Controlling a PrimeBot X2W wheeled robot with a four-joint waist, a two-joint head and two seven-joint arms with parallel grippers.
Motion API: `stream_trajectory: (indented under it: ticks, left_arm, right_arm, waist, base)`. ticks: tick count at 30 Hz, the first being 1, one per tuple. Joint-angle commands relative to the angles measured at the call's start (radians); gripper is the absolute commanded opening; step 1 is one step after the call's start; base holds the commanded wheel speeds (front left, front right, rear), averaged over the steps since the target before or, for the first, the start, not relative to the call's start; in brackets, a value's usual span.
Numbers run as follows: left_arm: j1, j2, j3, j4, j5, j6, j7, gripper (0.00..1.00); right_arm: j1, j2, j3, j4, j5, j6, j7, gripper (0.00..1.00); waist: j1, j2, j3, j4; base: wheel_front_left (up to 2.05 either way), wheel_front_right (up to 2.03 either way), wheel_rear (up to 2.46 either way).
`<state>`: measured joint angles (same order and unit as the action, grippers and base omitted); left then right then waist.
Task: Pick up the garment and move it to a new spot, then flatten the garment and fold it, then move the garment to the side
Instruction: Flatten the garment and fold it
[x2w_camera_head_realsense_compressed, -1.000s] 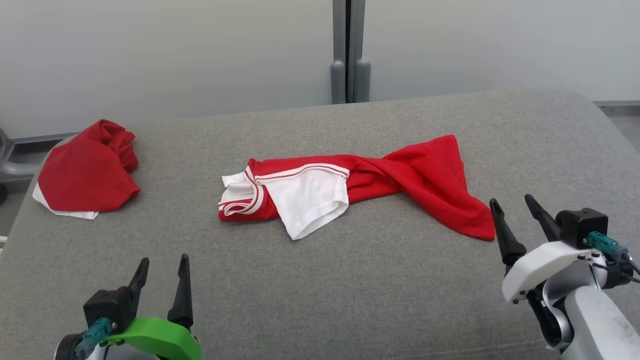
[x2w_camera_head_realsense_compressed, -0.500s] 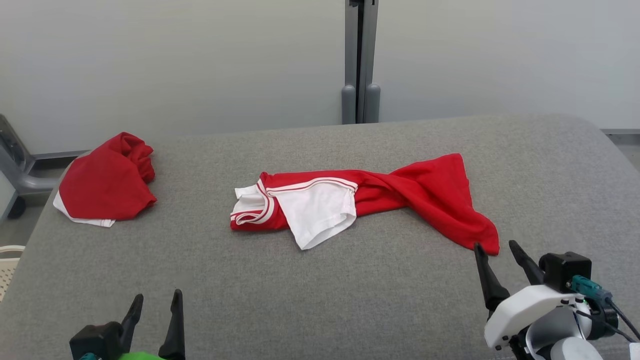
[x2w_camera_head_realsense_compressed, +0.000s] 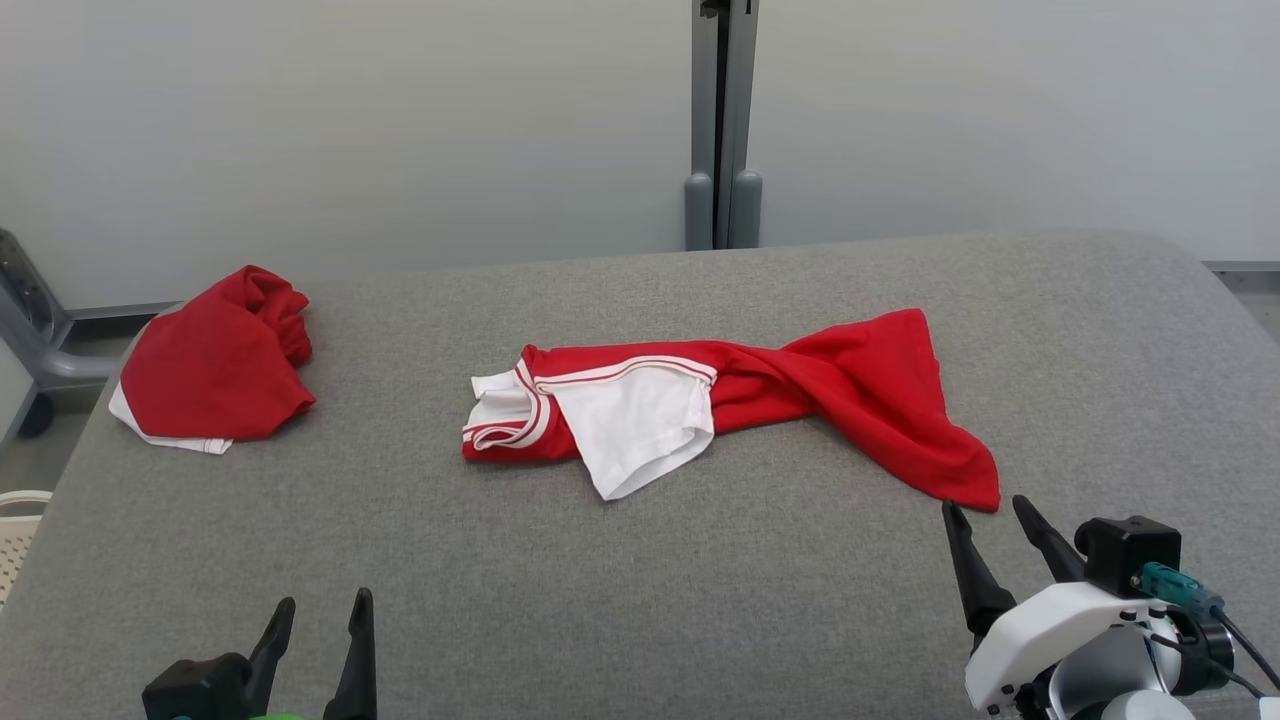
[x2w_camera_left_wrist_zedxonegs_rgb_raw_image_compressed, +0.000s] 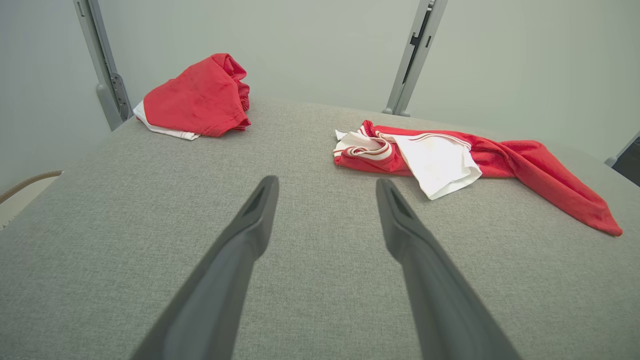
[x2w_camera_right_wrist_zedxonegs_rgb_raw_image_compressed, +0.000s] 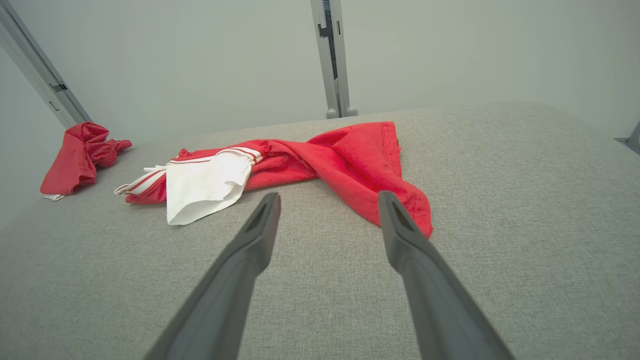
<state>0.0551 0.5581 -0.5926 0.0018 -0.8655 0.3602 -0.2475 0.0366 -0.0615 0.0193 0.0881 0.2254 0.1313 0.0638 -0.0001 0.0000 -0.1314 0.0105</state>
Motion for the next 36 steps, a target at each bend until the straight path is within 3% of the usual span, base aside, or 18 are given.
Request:
stream_trajectory:
  ticks: [1,12,25,36]
  left_arm:
    - [0.007,0.008,0.0,-0.004,0.008,0.003,0.001,1.0]
    - [-0.029,-0.014,-0.02,-0.009,0.009,-0.006,0.017,1.0]
    - [-0.25,-0.248,-0.083,0.255,-0.1,-0.089,0.152,1.0]
    - [-0.472,-0.381,-0.05,0.53,-0.162,-0.154,0.193,1.0]
  right_arm:
    - [0.012,0.0,-0.004,-0.006,-0.005,-0.001,0.0,1.0]
    - [0.003,0.006,-0.034,0.007,-0.009,-0.001,-0.002,1.0]
    - [-0.068,0.01,-0.057,0.102,0.023,-0.001,-0.035,1.0]
    - [-0.18,0.01,-0.014,0.158,0.027,-0.001,-0.075,1.0]
  waist:
    - [0.0001,0.0,0.001,0.001]
    - [0.0001,0.0,0.015,0.002]
    - [0.0001,0.0,0.111,-0.064]
    - [0.0001,0.0,0.25,-0.163]
  base:
    - [0.0,0.0,0.0]
    - [0.0,0.0,0.0]
    - [0.0,0.0,0.0]
    - [0.0,0.0,0.0]
